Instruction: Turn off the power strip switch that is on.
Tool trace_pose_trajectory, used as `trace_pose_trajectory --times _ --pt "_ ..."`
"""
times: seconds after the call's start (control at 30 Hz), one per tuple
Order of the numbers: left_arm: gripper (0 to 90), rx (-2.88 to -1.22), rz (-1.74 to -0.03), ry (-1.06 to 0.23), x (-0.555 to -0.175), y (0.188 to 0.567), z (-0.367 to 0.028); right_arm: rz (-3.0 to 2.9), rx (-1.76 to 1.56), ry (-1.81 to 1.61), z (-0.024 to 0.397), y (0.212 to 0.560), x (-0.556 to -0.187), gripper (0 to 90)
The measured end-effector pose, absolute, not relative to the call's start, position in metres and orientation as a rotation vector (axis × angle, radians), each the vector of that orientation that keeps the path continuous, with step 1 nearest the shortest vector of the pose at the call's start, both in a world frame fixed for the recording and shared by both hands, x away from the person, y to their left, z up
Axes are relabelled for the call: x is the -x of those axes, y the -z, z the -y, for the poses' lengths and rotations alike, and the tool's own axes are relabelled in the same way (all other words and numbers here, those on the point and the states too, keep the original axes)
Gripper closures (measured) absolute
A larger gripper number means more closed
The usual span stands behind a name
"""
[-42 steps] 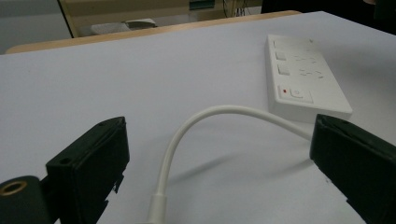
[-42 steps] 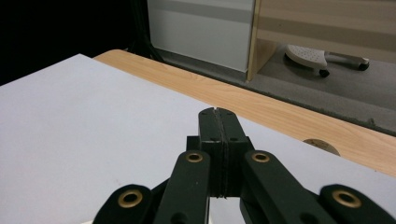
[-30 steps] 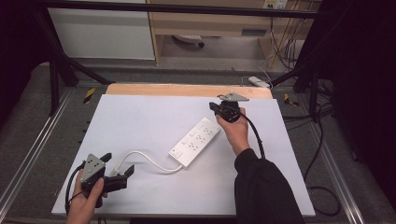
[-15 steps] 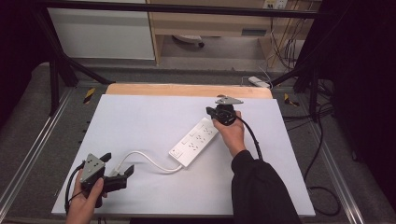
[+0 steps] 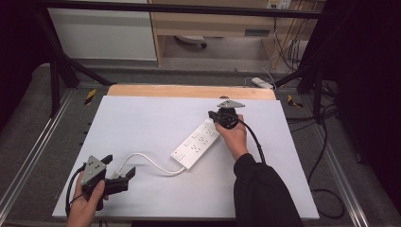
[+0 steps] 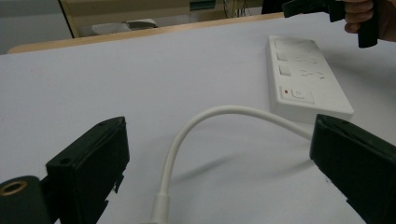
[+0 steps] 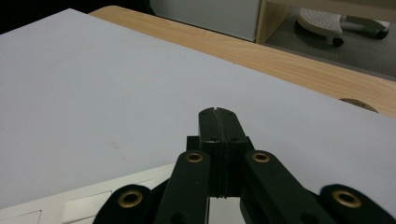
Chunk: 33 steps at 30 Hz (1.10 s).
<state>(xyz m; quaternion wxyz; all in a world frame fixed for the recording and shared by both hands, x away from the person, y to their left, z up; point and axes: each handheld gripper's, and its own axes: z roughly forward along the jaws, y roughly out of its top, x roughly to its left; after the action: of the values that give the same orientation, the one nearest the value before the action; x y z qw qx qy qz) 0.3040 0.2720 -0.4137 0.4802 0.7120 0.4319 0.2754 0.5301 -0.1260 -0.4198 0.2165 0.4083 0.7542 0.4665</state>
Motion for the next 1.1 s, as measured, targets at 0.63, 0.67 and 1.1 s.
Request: trace_pose_trajectory --times 0.63,0.67,1.1 --pt "5.0 -1.739 -1.052 -0.669 -0.304 0.414 -0.272 -2.134 -1.131 -1.271 0.120 0.431 -0.527 90.0" --pt "4.9 -1.741 -1.052 -0.671 -0.304 0.414 -0.272 -2.137 -1.135 -1.274 0.119 0.431 -0.527 90.0" --pt "4.9 -1.742 -1.053 -0.670 -0.304 0.414 -0.272 -2.168 -1.141 -1.266 0.114 0.440 -0.523 90.0"
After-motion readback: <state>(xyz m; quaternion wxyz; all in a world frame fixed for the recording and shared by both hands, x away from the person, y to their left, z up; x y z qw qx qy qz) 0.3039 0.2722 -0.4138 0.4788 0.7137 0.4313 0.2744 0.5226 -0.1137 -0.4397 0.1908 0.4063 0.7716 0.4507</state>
